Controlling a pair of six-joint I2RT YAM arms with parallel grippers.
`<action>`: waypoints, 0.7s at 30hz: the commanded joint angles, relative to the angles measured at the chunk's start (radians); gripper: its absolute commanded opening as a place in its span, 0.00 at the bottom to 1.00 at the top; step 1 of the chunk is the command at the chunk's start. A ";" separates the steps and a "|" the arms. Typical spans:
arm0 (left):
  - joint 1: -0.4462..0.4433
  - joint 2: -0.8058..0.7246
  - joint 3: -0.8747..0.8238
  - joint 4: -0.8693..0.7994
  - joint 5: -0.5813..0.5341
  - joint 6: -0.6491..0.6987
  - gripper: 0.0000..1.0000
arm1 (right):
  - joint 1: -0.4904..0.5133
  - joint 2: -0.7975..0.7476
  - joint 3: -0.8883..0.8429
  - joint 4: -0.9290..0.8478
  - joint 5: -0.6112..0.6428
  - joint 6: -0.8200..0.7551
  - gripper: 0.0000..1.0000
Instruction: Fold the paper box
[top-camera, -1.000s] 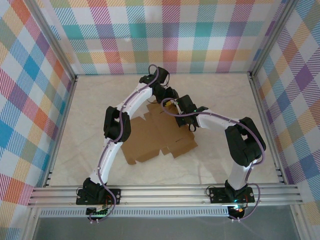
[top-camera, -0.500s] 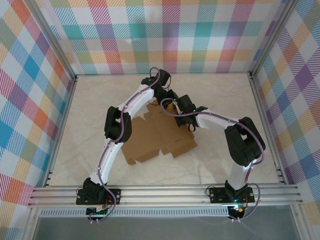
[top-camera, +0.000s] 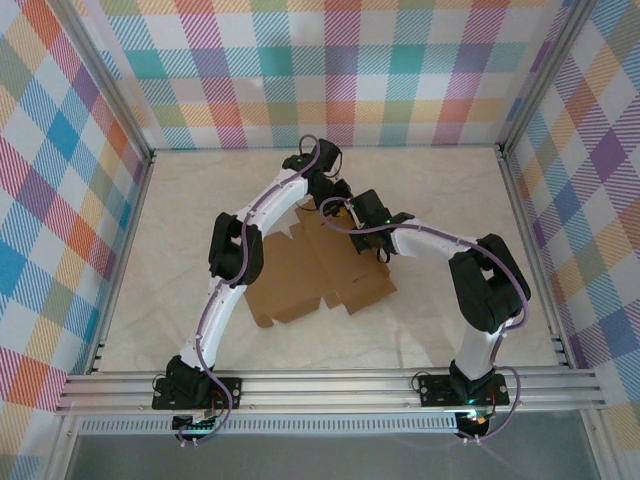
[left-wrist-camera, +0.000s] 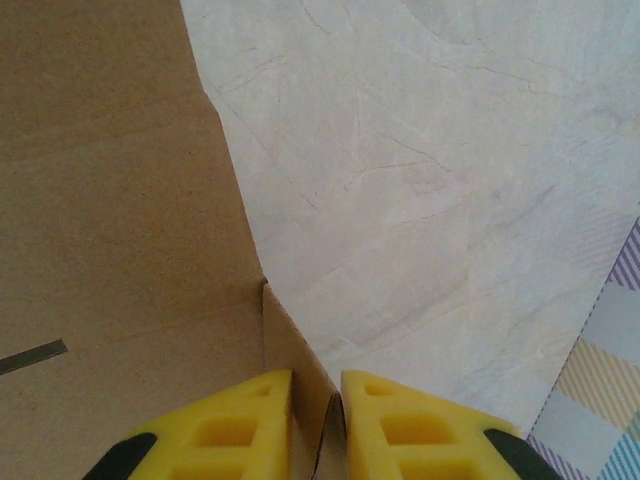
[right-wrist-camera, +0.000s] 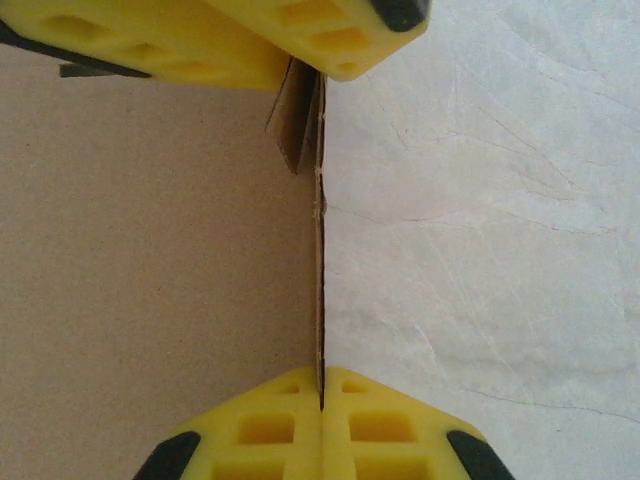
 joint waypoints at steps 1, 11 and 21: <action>-0.011 -0.019 -0.008 -0.019 0.029 0.014 0.18 | 0.009 0.008 0.037 -0.003 0.045 -0.038 0.00; -0.010 -0.012 -0.021 0.005 0.036 -0.005 0.23 | 0.043 0.040 0.042 0.025 0.194 -0.161 0.00; -0.010 -0.007 -0.022 0.008 0.039 -0.012 0.07 | 0.048 0.033 0.032 0.042 0.198 -0.156 0.00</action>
